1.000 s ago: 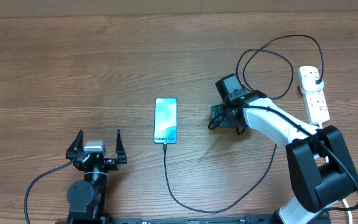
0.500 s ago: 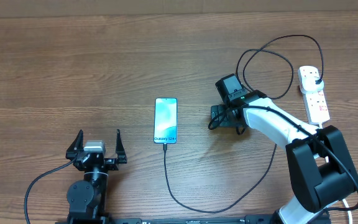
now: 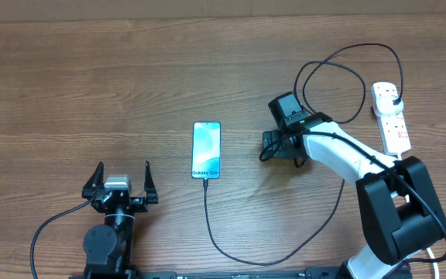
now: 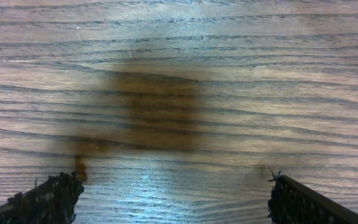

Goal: Plug charger to phone and switch on socket

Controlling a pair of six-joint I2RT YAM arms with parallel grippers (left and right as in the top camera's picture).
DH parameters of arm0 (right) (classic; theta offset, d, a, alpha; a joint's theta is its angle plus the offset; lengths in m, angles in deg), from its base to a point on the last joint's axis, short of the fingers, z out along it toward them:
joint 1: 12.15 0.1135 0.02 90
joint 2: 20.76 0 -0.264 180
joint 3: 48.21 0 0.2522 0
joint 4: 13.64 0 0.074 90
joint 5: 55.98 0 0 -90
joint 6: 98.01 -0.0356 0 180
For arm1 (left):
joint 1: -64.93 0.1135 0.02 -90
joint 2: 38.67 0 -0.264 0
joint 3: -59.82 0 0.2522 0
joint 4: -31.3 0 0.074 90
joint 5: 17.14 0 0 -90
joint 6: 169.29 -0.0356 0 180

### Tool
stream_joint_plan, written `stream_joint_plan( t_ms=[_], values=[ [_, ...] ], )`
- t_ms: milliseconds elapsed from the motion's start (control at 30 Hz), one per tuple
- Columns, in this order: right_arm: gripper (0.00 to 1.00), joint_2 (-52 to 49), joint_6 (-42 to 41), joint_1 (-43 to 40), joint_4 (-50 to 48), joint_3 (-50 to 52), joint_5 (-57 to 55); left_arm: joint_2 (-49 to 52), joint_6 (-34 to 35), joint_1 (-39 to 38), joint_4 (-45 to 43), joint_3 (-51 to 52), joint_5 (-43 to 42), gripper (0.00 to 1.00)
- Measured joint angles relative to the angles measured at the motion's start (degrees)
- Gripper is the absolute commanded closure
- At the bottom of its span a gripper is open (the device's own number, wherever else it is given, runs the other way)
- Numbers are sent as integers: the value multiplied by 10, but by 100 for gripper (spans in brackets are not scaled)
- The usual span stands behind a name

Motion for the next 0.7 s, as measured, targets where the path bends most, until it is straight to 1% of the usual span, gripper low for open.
stream_joint_plan(
  t_ms=[433,533,700],
  values=[
    [0,4,0,7,-2,0,0,0,0,0,0,0,0,0],
    [0,34,0,7,-1,0,0,0,0,0,0,0,0,0],
    [0,117,0,7,-2,0,0,0,0,0,0,0,0,0]
  ],
)
